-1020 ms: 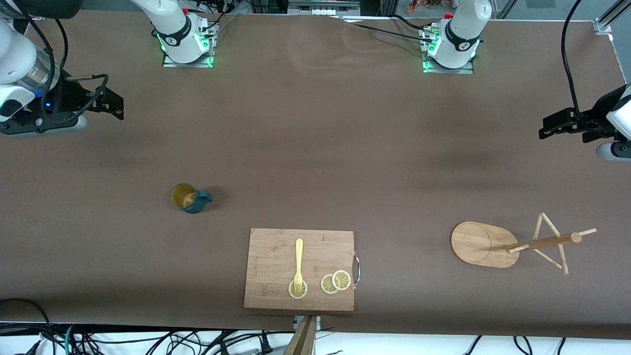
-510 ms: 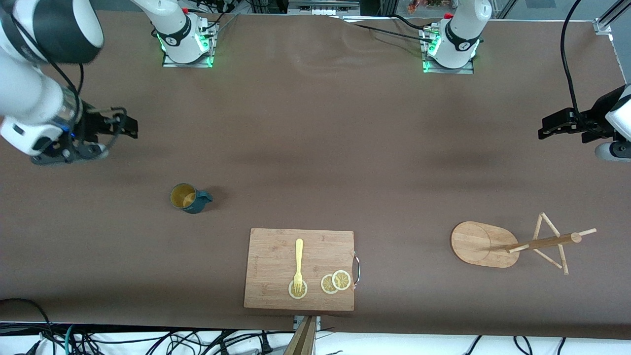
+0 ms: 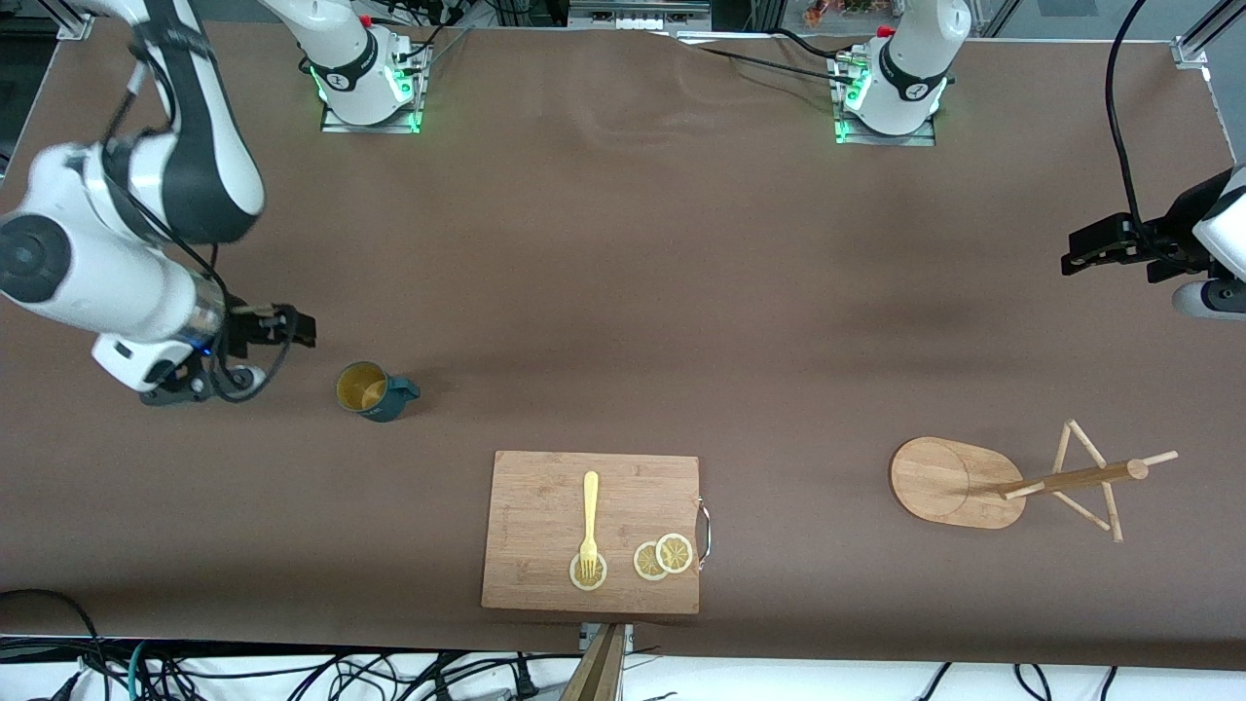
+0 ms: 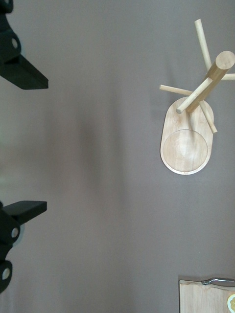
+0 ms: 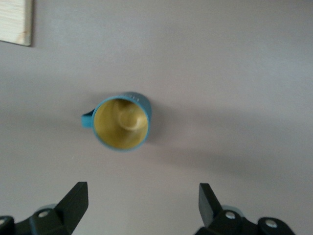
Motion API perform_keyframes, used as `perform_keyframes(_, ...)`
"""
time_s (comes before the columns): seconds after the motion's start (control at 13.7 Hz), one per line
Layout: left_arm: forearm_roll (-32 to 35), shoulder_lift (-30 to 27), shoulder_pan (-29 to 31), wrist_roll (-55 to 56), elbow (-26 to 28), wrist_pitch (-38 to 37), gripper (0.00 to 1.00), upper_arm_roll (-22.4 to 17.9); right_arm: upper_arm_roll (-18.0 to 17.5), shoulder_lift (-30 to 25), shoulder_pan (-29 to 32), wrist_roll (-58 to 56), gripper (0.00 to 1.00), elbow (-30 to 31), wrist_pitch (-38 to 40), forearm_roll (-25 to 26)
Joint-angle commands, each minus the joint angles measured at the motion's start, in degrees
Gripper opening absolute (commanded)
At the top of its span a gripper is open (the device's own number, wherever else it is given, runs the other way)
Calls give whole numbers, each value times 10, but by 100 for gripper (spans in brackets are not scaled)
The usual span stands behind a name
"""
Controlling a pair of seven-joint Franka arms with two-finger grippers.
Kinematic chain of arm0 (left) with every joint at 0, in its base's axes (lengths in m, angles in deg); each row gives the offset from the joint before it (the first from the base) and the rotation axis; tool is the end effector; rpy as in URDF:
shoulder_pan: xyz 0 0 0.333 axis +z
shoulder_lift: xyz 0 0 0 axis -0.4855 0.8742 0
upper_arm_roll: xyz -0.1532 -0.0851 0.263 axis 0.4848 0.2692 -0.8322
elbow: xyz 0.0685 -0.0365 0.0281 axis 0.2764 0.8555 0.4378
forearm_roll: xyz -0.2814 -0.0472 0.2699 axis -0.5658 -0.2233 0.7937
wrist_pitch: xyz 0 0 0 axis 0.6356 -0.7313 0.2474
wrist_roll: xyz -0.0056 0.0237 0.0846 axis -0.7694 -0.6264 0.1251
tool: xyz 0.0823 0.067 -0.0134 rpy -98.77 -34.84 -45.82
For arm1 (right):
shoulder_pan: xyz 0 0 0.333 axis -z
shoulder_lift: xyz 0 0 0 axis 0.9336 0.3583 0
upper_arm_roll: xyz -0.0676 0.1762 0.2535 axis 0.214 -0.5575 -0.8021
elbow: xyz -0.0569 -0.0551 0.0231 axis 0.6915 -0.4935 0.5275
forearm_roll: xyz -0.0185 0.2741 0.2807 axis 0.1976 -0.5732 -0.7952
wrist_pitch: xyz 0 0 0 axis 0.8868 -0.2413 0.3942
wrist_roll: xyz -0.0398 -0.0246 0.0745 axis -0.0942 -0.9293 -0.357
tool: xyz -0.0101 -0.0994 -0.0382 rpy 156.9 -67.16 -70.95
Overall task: Pass cup and hang on rack
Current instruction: 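Reach the right gripper down to the teal mug rim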
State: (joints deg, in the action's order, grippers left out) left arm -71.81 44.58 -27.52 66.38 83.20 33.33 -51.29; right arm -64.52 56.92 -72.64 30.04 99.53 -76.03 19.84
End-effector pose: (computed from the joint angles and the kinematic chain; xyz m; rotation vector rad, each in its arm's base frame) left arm 0.5957 0.0042 0.6041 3.0965 -0.0645 -0.1988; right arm 0.6380 0.0661 0.3763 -3.1109 -0.2797 0.1454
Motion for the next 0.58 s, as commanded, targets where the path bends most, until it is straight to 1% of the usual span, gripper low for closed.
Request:
perform_keyframes(0.0, 1, 6, 0, -2, -14, -2, 100, 1, -4, 43, -1, -7, 100, 26, -81, -9)
perform_keyframes(0.22, 2, 6, 0, -2, -14, -2, 100, 1, -4, 52, -11, -4, 100, 54, -125, -9)
perform_keyframes(0.51, 1, 8, 0, -2, -15, -2, 100, 3, -4, 80, -22, 8, 95, 55, -156, -9)
